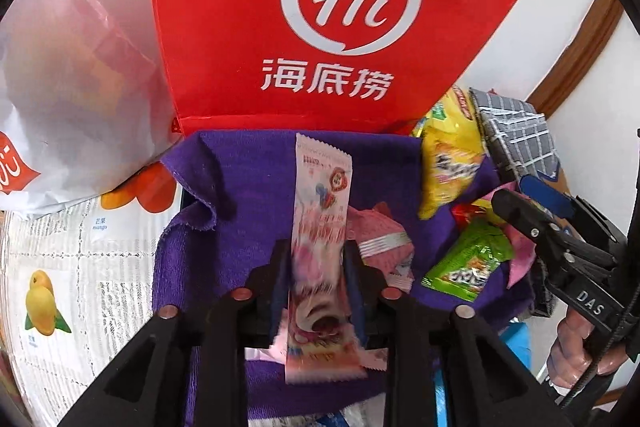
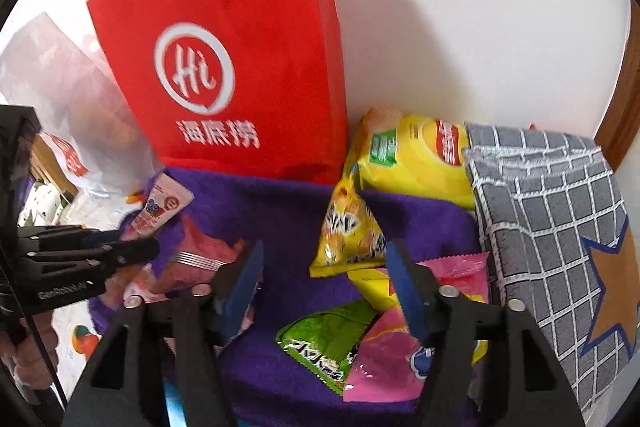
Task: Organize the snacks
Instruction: 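Lower both snacks onto the towel and open both tools, then withdraw both tools and grasp the blue cookie pack with the right tool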
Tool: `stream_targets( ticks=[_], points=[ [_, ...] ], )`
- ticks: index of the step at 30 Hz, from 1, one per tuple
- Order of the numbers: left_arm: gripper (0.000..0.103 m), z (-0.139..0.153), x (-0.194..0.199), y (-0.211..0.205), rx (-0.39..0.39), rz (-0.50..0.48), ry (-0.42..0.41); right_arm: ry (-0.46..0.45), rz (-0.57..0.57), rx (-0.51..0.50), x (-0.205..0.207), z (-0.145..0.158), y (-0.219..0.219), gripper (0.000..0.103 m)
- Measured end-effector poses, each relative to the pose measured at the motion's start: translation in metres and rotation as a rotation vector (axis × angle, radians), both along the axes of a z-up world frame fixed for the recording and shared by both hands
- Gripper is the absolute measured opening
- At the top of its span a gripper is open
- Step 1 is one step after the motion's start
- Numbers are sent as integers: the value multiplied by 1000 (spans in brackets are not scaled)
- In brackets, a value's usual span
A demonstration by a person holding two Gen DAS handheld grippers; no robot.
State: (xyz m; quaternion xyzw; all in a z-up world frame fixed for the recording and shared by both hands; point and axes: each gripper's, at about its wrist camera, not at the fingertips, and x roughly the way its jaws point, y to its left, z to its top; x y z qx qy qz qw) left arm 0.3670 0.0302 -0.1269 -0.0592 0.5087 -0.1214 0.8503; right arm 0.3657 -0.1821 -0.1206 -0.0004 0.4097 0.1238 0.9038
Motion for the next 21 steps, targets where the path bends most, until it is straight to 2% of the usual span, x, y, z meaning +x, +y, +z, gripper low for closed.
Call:
stream_targets(
  ticks=[1,3,6,10,18,21],
  points=[
    [38,4,-2,2,-7,1,-6,-19,-1,0,-4,6,1,66],
    [45,15,-8,3,-4,3,-29,-53,-12,-12,-11,16,2,66],
    [46,32,-21,5,19,10,-75,-86,-13,-34,-25,31,8,66],
    [46,45,-39,13,32,26,-90,-91,8,-2,-48,39,15,66],
    [46,56,-92,52,70,105,-103,-48,89,30,-106,31,50,64],
    [46,51,-112,69,86,136,-101,-28,132,19,-125,22,67,56]
  ],
)
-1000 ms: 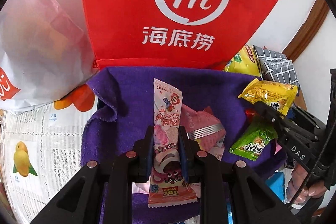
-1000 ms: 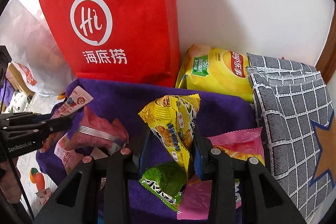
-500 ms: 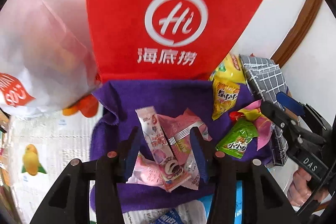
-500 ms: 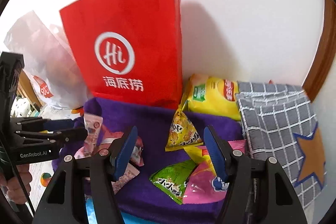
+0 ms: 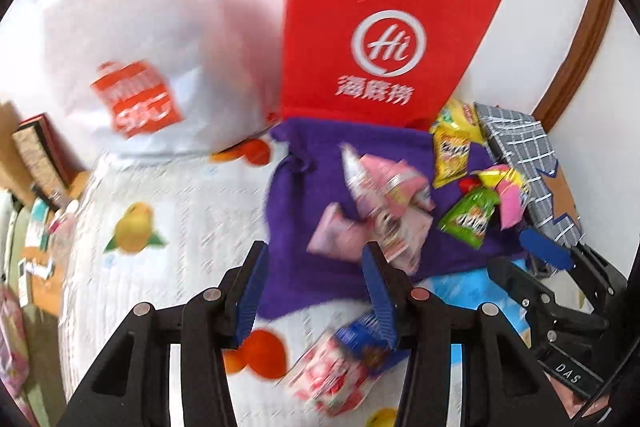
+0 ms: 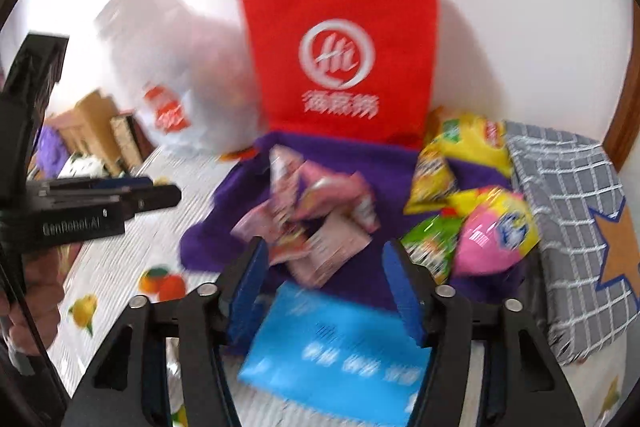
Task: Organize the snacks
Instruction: 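Withdraw both tools and grasp the blue cookie pack with the right tool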
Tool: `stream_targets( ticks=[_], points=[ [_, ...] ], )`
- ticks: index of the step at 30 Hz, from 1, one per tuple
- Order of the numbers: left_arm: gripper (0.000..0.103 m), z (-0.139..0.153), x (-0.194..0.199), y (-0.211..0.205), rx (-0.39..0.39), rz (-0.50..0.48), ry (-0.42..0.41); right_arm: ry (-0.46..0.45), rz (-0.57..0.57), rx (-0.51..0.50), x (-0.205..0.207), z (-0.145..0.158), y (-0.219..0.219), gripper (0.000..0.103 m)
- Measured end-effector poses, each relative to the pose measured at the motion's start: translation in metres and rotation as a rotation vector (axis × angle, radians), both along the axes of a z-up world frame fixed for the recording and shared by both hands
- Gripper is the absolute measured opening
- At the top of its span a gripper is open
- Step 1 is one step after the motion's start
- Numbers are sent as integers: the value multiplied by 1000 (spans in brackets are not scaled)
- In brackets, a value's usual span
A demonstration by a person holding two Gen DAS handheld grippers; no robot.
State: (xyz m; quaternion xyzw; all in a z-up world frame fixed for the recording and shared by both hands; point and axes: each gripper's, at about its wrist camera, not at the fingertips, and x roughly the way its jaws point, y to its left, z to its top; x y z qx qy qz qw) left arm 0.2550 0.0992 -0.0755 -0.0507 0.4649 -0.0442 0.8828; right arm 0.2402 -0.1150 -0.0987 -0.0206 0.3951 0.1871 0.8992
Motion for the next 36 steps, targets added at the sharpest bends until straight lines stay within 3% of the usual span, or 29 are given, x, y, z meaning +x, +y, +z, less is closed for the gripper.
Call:
stream_targets(
  ticks=[4,9,25,32,36],
  points=[
    [46,-10,-21,21,-13,33,13,27,58,-37,-23,-15,25,48],
    [46,-29,-40,46,-34,62,30,66,141,-98,-39,-35,61,47],
    [46,-50,-57,92,-92,89,32,170,167,-330,-24,-85,123,47],
    [46,-47,-59,95,-99,78,19,236,146,-308,-13,-90,123,46],
    [46,-46,-61,96,-105,81,15,269,165,-270,-14,-89,119,41]
  ],
)
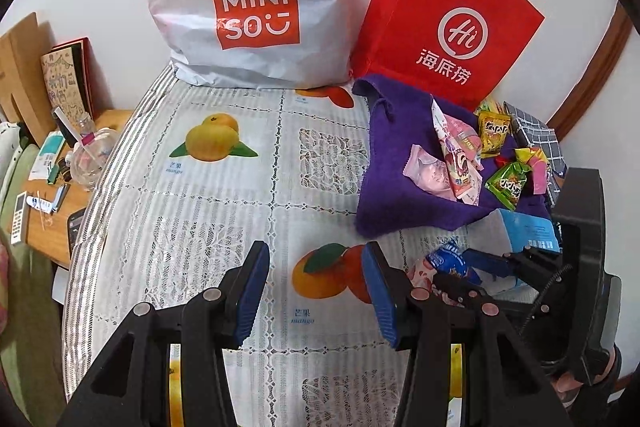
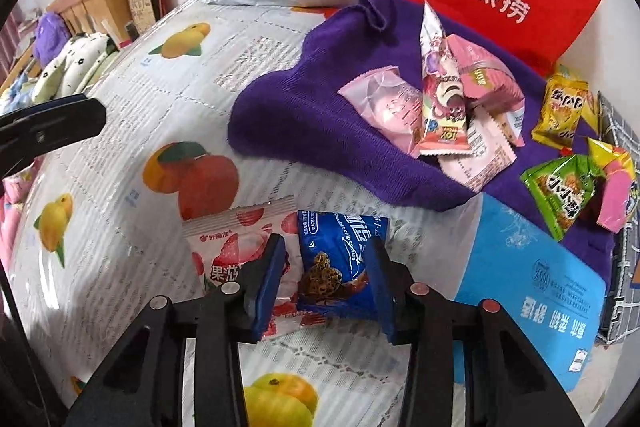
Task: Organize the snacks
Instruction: 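Withdraw both tools and grasp the blue cookie pack with the right tool, then grasp the pink fruit jelly bag with the left tool while the right tool lifts the blue pack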
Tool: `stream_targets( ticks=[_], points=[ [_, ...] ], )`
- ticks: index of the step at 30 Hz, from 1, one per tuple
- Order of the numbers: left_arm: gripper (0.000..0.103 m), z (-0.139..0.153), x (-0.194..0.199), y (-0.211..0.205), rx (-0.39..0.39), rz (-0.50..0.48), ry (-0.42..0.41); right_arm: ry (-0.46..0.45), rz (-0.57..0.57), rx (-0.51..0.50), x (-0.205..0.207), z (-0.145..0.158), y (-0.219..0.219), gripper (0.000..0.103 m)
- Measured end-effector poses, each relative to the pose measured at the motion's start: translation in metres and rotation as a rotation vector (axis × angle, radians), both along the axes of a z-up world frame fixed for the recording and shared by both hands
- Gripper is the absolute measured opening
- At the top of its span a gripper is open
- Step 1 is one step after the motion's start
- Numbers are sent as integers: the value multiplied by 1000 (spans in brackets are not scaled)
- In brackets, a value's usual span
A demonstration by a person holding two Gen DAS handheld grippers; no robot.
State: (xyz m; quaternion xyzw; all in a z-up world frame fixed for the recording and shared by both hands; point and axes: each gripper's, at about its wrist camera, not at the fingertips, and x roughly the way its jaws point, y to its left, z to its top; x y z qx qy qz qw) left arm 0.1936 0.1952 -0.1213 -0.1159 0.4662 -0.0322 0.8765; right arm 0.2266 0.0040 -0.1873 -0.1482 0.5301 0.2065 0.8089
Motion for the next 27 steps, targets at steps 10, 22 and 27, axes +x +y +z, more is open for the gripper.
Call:
stream_targets(
  ticks=[10,22,27],
  points=[
    [46,-2,-8,4,4,12,4,-21,26,47,-32,11,0,28],
    [46,-7,-24,4,19,21,11,-43,49,-23,-33,-9,13,49],
    [46,-10,-32,2,31,22,20,-75,62,-43,-36,-8,13,36]
  ],
)
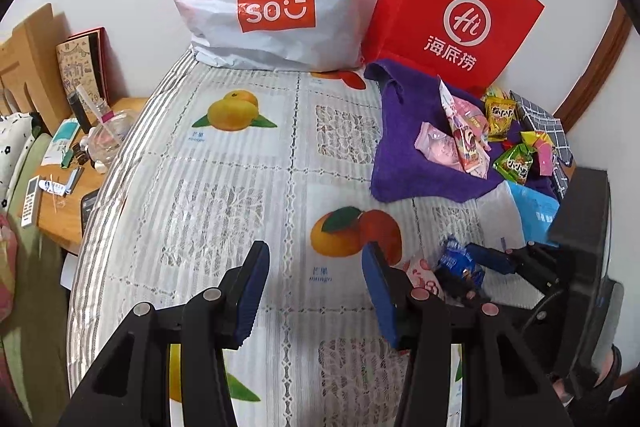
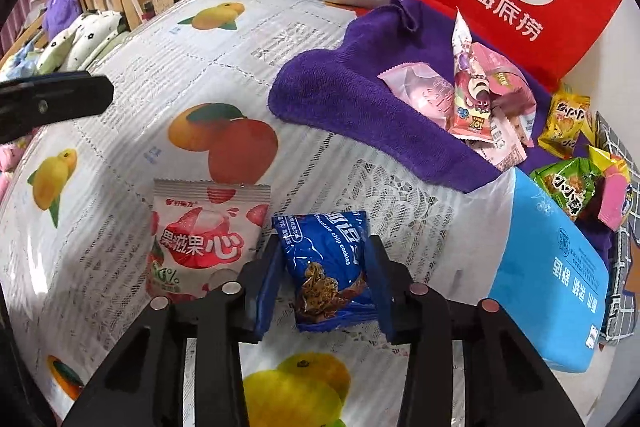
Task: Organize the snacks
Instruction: 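Grasp the pink fruit jelly bag with the left tool while the right tool lifts the blue pack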
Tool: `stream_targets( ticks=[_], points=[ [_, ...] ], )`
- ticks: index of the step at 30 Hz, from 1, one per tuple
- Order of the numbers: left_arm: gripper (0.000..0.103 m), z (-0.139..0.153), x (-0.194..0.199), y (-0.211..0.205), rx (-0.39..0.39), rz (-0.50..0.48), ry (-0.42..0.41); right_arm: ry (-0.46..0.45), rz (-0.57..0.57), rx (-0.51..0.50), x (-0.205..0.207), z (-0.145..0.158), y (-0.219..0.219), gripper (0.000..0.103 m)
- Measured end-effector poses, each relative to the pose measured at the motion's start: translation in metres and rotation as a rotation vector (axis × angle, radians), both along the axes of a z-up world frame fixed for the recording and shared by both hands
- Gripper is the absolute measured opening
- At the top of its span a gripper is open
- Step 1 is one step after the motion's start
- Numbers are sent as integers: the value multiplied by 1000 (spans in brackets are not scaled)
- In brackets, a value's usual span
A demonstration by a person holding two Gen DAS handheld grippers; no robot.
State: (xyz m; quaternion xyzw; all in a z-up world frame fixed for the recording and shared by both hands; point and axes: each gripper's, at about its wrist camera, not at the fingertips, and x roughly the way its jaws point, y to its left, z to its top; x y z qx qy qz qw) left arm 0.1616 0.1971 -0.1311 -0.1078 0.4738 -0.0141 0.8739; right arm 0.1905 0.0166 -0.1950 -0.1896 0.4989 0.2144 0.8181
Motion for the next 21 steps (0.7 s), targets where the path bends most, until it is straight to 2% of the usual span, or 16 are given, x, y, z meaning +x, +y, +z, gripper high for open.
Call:
stream_targets(
  ticks=[8,11,13,17,20,21],
  points=[
    [46,-14,-11,-23,-2,-31,40,-74,-25,138,-27,44,-33,34],
    [46,-23,-16,-37,-17,-53,63,-100,-62,165,-41,53,-62,34],
    [46,-29,-19,-43,-36,-60,74,-114,-86,176,-48,55,-80,34],
    [46,-41,-23,-58,-132,-93,81,-139,-138,187,-63,58,-120,34],
    [49,-50,-19,-70,-161,-89,103,-139,-186,201,-72,54,-149,34],
    [55,-51,-19,-73,-160,-83,96,-134,-195,200,-74,51,-157,34]
  ],
)
